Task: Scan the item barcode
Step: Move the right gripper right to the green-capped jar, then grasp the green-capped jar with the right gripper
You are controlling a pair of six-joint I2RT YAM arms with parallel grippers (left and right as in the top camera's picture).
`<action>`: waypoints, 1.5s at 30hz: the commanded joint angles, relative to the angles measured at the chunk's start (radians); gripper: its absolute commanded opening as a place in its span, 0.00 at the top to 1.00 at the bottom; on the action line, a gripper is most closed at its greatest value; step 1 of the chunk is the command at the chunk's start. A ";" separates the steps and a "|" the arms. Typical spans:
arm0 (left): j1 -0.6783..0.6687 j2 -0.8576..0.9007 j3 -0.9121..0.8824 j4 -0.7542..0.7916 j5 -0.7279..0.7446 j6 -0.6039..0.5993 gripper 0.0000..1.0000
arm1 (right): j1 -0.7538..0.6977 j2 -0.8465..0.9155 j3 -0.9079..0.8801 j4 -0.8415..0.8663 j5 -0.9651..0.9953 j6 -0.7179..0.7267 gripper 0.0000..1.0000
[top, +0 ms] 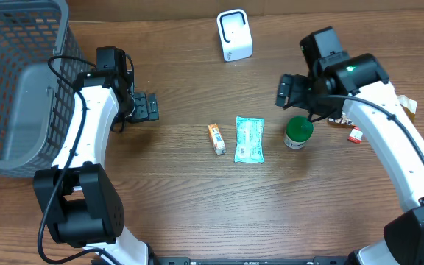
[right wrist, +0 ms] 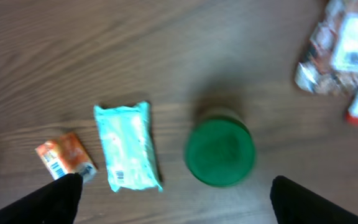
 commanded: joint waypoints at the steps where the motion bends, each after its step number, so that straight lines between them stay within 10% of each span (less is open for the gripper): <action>1: -0.002 0.005 0.002 0.002 -0.005 0.019 0.00 | -0.034 -0.001 -0.025 -0.034 0.013 0.128 0.06; 37: -0.002 0.005 0.002 0.002 -0.005 0.019 0.00 | 0.023 0.010 -0.436 0.366 0.100 0.240 0.25; 45: -0.002 0.005 0.002 0.001 -0.005 0.019 0.00 | 0.023 0.010 -0.436 0.333 0.087 0.033 0.31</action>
